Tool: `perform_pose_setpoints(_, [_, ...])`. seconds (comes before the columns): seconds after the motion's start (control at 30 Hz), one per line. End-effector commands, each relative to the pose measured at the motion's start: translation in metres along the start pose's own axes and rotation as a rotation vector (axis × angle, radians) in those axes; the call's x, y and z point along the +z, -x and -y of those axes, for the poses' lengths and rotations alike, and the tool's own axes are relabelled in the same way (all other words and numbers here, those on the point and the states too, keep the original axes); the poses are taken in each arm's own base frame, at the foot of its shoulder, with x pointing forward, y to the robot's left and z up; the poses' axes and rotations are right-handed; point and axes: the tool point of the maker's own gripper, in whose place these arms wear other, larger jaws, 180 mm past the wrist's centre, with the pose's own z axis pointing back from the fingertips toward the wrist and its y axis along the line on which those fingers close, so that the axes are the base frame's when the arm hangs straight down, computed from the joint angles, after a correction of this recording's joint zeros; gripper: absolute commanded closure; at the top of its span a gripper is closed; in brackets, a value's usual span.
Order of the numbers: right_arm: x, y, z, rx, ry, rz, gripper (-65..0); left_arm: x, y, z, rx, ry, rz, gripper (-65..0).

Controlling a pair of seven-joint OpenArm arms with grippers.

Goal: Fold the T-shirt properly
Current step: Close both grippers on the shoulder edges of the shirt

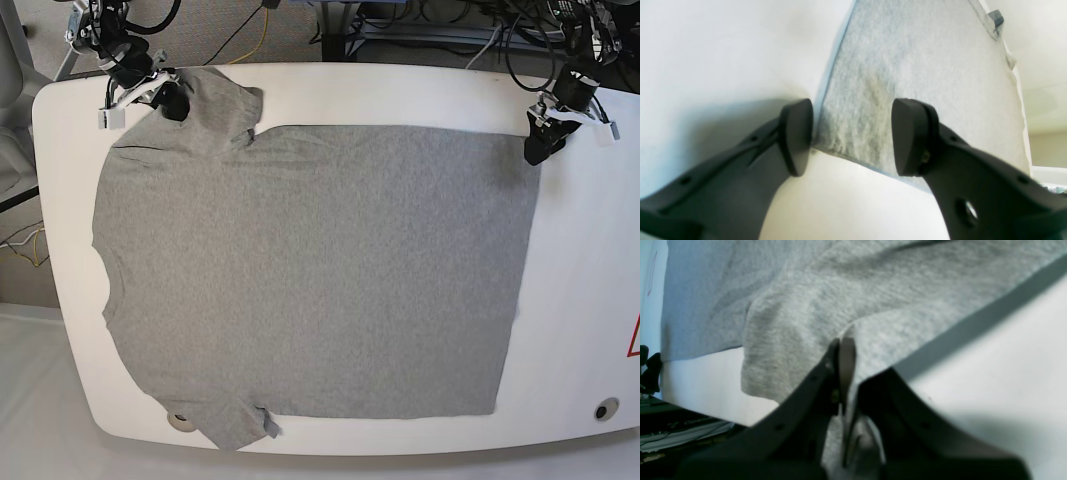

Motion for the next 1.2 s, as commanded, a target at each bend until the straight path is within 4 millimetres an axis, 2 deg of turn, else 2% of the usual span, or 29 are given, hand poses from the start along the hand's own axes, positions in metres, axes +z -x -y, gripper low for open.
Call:
perform_pose_setpoints(0.0, [0.003,0.004,0.006,0.020,0.028,-0.033,0.0,0.004,0.014,-0.006,-0.019,-0.033,-0.070,-35.9])
perform_pose_setpoints(0.23, [0.003,0.002,0.005,0.021,0.024,-0.029,0.0,0.003,0.014,-0.004,-0.024,-0.028,-0.070,-35.8])
perform_pose_setpoints(0.37, [0.002,0.005,0.005,0.017,0.023,-0.035,0.0,0.002,0.016,0.000,-0.025,-0.012,-0.076,-23.6])
perform_pose_setpoints(0.5, [0.002,0.005,0.005,0.017,0.024,-0.035,0.0,0.001,0.016,0.001,-0.026,-0.010,-0.077,-8.4])
perform_pose_setpoints(0.6, [0.002,0.005,0.005,0.019,0.023,-0.035,0.0,0.000,0.012,0.002,-0.025,-0.005,-0.060,0.0])
perform_pose_setpoints(0.9, [0.002,0.003,0.003,0.026,0.019,-0.033,0.0,-0.001,0.005,0.008,-0.035,0.014,-0.045,0.0])
perform_pose_setpoints(0.97, [0.003,0.001,0.003,0.031,0.017,-0.026,0.0,0.000,0.012,0.008,-0.036,0.011,-0.067,0.0])
perform_pose_setpoints(1.17, [0.003,-0.002,0.000,0.042,0.013,-0.020,0.0,0.001,0.014,0.010,-0.046,0.020,-0.080,0.0])
